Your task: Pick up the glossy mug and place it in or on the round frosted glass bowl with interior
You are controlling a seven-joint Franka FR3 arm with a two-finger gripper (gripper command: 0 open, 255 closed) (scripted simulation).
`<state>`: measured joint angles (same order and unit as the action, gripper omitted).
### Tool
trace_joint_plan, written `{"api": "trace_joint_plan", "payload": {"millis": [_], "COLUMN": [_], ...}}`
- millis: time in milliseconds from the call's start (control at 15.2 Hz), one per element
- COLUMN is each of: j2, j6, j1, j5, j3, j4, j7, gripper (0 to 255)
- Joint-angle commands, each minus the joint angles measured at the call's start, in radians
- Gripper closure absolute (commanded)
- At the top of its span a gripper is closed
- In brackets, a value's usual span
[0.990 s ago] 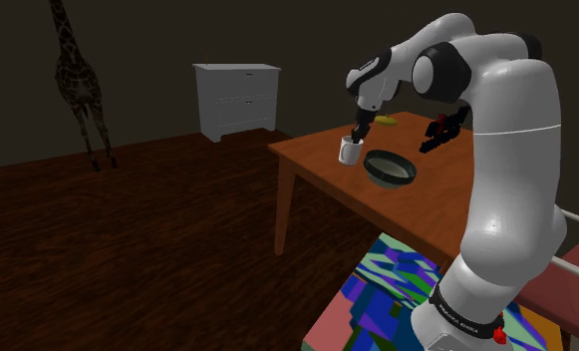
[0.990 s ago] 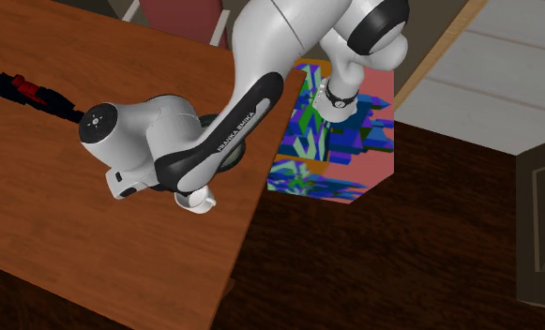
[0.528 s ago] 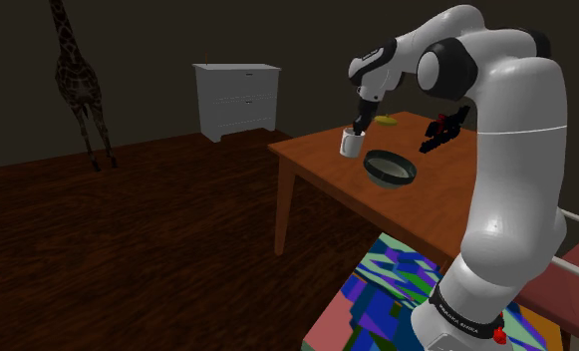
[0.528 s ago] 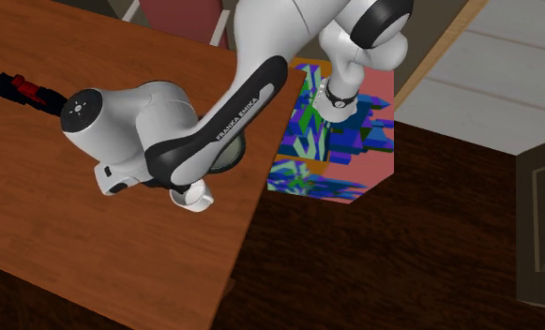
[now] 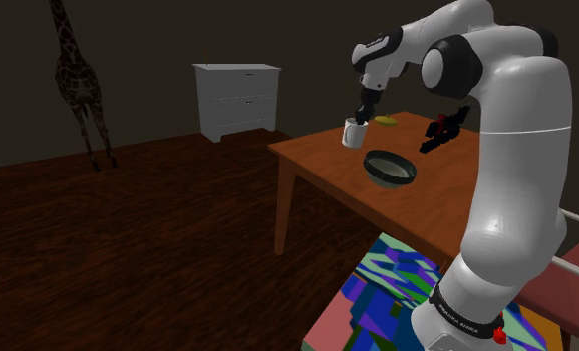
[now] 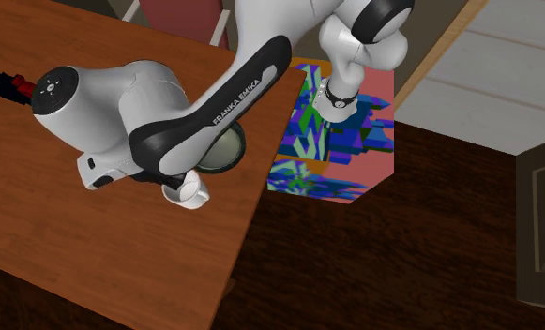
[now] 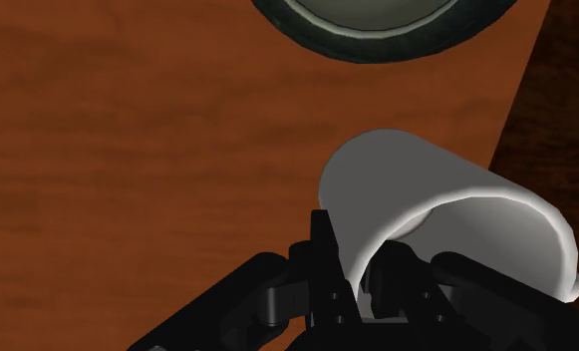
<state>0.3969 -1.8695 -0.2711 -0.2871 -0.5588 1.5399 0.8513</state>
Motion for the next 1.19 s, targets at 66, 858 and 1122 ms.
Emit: {"api": "trace_joint_plan", "payload": {"millis": [66, 858, 1122], "j2": [-0.007, -0.092, -0.248], "j6": [0.037, 0.133, 0.094], "j1": [-0.001, 0.003, 0.028], "j5": [0.006, 0.050, 0.131], "j3": [-0.003, -0.025, -0.053], "j4": [-0.032, -0.053, 0.120], "j7": [-0.007, -0.011, 0.001], "gripper": [255, 255, 255]}}
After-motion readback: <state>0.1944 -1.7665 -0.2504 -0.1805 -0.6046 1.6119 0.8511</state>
